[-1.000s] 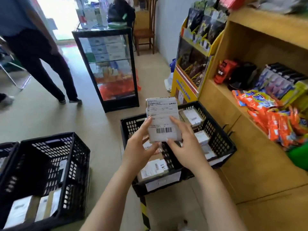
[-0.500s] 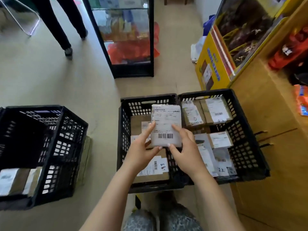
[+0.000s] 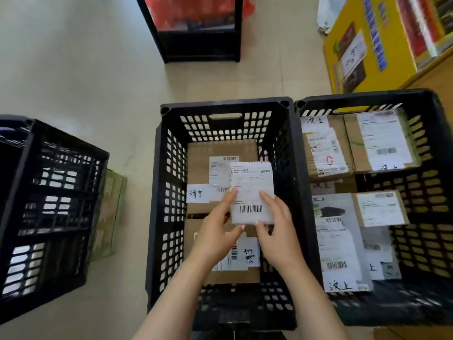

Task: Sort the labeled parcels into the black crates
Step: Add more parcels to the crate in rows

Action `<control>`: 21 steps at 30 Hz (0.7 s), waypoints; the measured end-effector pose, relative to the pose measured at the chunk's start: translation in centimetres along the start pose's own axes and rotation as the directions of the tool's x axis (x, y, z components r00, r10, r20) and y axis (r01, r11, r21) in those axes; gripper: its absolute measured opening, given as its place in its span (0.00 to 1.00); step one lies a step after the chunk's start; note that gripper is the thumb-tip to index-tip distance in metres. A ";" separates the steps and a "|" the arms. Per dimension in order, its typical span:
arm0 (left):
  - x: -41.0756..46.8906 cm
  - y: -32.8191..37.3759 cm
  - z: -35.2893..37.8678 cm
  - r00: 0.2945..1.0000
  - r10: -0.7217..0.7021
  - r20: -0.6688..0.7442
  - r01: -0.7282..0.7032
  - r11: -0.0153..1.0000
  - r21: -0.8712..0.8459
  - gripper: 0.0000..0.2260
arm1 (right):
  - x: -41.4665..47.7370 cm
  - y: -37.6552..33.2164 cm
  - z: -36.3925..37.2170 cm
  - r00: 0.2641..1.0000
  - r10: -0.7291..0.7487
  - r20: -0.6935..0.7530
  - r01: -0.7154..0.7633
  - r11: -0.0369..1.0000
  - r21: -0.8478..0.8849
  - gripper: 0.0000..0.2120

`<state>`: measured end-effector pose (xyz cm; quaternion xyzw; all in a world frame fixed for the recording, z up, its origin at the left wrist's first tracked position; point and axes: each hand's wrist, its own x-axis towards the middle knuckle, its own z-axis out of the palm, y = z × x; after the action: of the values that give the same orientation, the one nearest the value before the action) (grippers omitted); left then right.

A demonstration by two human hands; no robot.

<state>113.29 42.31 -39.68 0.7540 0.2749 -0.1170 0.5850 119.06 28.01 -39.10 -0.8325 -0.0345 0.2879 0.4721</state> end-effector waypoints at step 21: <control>9.3 -6.4 1.1 0.997 -0.045 0.062 0.035 0.989 0.146 0.34 | 8.0 5.8 3.5 0.984 0.168 0.057 -0.169 0.986 -0.002 0.29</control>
<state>117.56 44.86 -49.83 0.7846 0.2615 -0.1731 0.5348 122.68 30.06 -48.71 -0.8231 0.0230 0.3505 0.4462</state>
